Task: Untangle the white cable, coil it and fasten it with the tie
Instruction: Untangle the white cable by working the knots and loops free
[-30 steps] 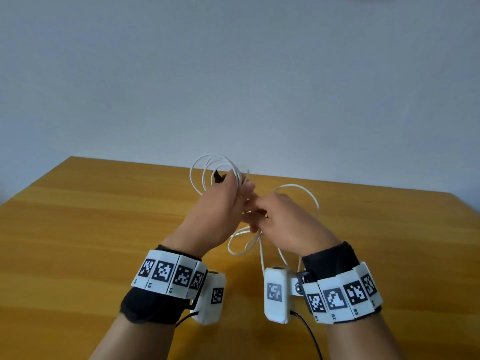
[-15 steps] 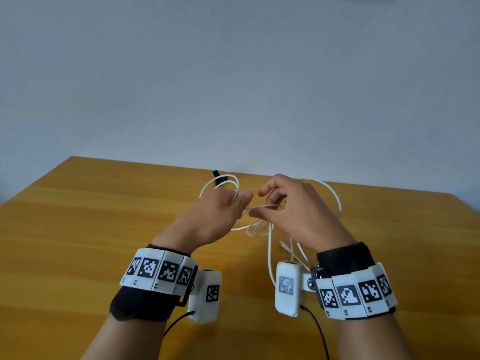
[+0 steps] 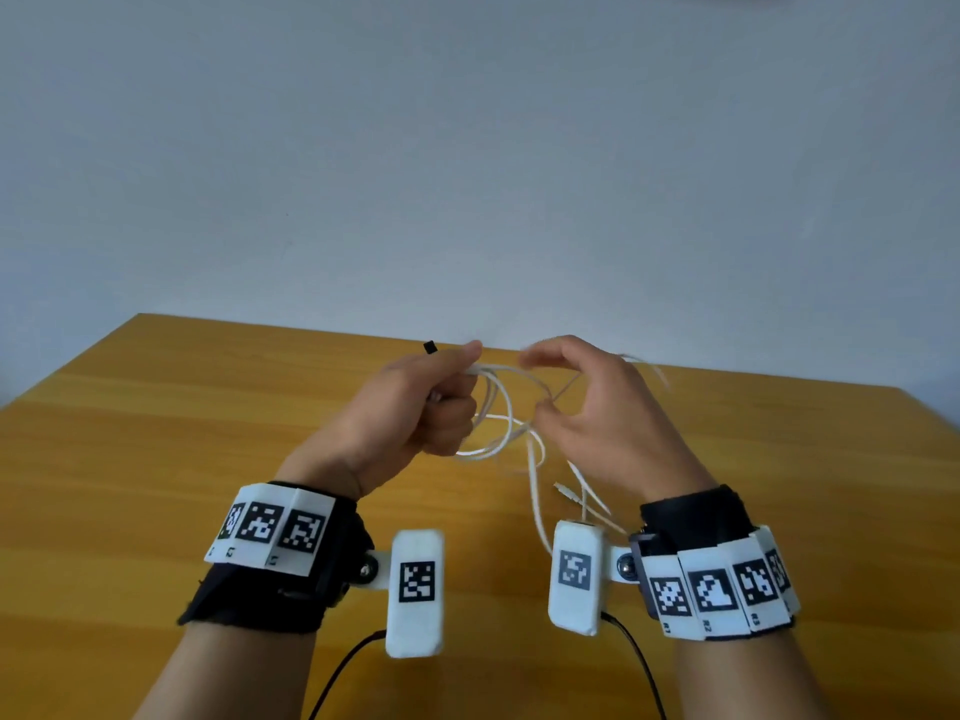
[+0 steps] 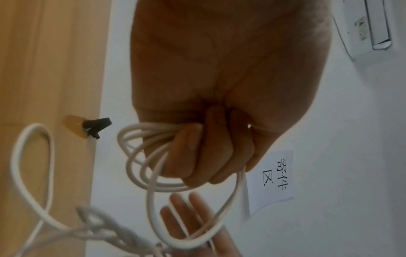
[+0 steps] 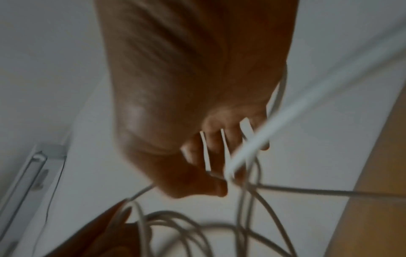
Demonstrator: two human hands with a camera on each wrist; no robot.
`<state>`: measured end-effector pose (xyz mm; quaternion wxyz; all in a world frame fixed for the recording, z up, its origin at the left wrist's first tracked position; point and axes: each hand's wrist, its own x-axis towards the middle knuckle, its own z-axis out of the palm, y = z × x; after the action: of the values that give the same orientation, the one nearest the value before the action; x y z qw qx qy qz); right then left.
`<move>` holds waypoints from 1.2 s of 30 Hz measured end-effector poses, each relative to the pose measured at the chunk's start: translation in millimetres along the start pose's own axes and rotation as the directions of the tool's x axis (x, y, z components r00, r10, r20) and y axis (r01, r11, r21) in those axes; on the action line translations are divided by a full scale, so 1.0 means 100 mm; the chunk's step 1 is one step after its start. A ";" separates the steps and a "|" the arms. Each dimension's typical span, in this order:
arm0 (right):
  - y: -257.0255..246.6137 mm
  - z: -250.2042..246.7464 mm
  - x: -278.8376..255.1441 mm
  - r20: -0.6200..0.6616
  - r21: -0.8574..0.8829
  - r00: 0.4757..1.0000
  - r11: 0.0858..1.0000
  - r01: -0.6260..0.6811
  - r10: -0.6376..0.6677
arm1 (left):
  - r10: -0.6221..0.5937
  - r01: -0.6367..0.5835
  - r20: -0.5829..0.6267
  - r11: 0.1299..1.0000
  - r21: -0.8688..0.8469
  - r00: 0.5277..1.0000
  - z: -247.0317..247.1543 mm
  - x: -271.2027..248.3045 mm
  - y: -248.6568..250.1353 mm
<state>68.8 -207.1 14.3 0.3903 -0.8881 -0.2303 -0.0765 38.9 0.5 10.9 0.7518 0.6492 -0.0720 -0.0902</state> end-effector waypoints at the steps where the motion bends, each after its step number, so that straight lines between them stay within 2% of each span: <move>1: -0.05 0.00 -0.02 0.047 0.104 0.998 0.994 0.037 -0.042 | 0.002 -0.001 0.022 1.000 -0.018 1.000 0.02 0.00 0.00; 3: -0.14 0.00 -0.05 0.135 0.281 0.982 0.956 0.091 -0.133 | -0.001 0.001 0.057 1.000 -0.006 0.998 0.07 -0.01 -0.01; 4: -0.17 0.00 -0.06 0.181 0.314 0.970 0.944 0.098 -0.161 | -0.006 0.007 0.071 1.000 0.000 0.997 0.10 -0.01 0.00; 7: -0.19 0.01 -0.06 0.263 0.251 0.951 0.963 0.093 -0.161 | -0.025 0.025 0.079 1.000 0.003 0.997 0.12 -0.03 0.00; 11: -0.15 0.02 -0.04 0.172 0.120 0.981 0.990 0.074 -0.094 | 0.019 -0.023 0.093 0.999 0.036 0.995 0.08 -0.03 0.01; 13: -0.12 0.04 -0.02 0.141 0.090 0.989 0.995 0.035 -0.047 | 0.040 -0.045 0.055 0.996 0.074 0.998 0.08 -0.02 0.01; 17: -0.07 0.02 0.00 0.128 0.061 0.991 0.997 -0.037 0.029 | 0.111 -0.089 -0.069 0.960 0.265 0.991 0.09 0.01 -0.03; 21: -0.07 0.00 -0.02 0.130 0.008 0.990 0.999 -0.053 0.052 | 0.103 -0.068 -0.100 0.949 0.309 0.990 0.11 0.02 -0.03; 26: -0.09 0.03 -0.01 0.110 -0.037 0.991 0.997 -0.071 0.075 | 0.166 -0.131 -0.116 0.957 0.260 0.979 0.13 0.03 -0.03; 36: -0.06 0.04 0.01 0.144 0.041 0.989 0.998 -0.049 0.042 | 0.196 -0.171 -0.197 0.976 0.137 0.961 0.15 0.03 0.01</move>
<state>66.3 -200.3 15.8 0.3941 -0.8874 -0.2390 0.0015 38.0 -14.2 13.6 0.7204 0.6891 -0.0576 0.0530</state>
